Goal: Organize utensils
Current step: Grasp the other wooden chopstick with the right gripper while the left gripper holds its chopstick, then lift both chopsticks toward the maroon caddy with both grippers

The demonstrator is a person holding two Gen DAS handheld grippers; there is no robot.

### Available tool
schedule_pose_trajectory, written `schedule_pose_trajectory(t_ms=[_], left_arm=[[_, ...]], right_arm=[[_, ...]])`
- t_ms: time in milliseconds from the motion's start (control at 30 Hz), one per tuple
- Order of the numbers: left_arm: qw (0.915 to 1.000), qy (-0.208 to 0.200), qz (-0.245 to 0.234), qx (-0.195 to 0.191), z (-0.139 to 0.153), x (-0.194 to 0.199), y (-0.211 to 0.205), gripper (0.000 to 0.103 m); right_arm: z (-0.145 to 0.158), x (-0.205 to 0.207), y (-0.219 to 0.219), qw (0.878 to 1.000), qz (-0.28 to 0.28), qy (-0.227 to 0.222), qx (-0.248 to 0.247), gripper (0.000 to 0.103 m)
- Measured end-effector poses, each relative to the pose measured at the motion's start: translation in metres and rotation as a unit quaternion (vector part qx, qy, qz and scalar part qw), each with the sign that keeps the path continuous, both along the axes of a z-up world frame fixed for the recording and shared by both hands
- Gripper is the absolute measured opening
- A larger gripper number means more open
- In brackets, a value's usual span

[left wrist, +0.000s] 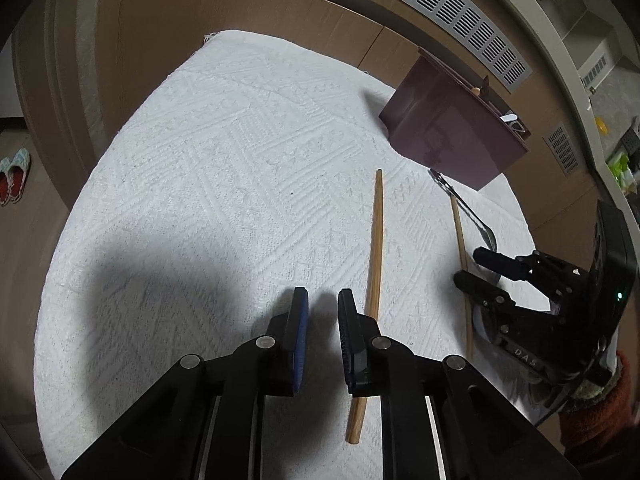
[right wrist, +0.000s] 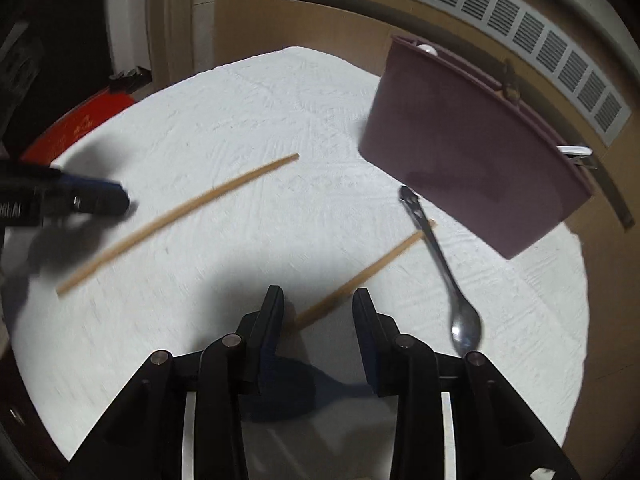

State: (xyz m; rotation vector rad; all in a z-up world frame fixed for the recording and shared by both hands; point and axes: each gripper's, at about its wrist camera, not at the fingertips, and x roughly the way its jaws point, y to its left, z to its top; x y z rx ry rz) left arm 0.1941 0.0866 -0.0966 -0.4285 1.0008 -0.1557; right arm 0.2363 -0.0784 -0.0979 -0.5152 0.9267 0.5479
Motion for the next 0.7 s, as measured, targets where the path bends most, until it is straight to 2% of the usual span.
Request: schedule_pose_trajectory(t_ms=[100,133,233,300,333,400,500,700], left_arm=[[1.0,-0.001,-0.003,0.001,0.0,0.0,-0.002,0.017],[1.0,-0.001,-0.004,0.002,0.001,0.0,-0.002,0.017],[0.9999,0.001,-0.01,0.007,0.002,0.001,-0.006,0.017],[0.9997,0.001,-0.019,0.014,0.004,0.003,-0.011,0.017],[0.9995,0.002,-0.026,0.019,0.006,0.004,-0.014,0.017],[0.9982,0.001,-0.051,0.03,0.009,0.009,-0.024,0.017],[0.9955,0.003,-0.077,0.055,0.011,0.023,-0.037,0.017],[0.9823,0.016,-0.128,0.135,0.008,0.066,-0.072,0.017]], right_arm=[[0.002,0.022,-0.02,0.996,-0.05,0.058,0.045,0.031],[0.002,0.03,-0.022,0.994,-0.066,0.064,0.056,0.03],[0.001,0.047,-0.011,0.993,-0.096,0.045,0.051,0.021],[0.0,0.051,0.0,0.994,-0.095,0.032,0.047,0.011],[0.001,0.052,0.005,0.994,-0.096,0.027,0.041,0.011],[0.004,0.048,0.009,0.994,-0.079,0.037,0.058,0.006],[0.012,0.032,0.002,0.994,-0.061,0.039,0.08,0.006],[0.016,0.018,-0.043,0.989,-0.087,0.048,0.113,0.006]])
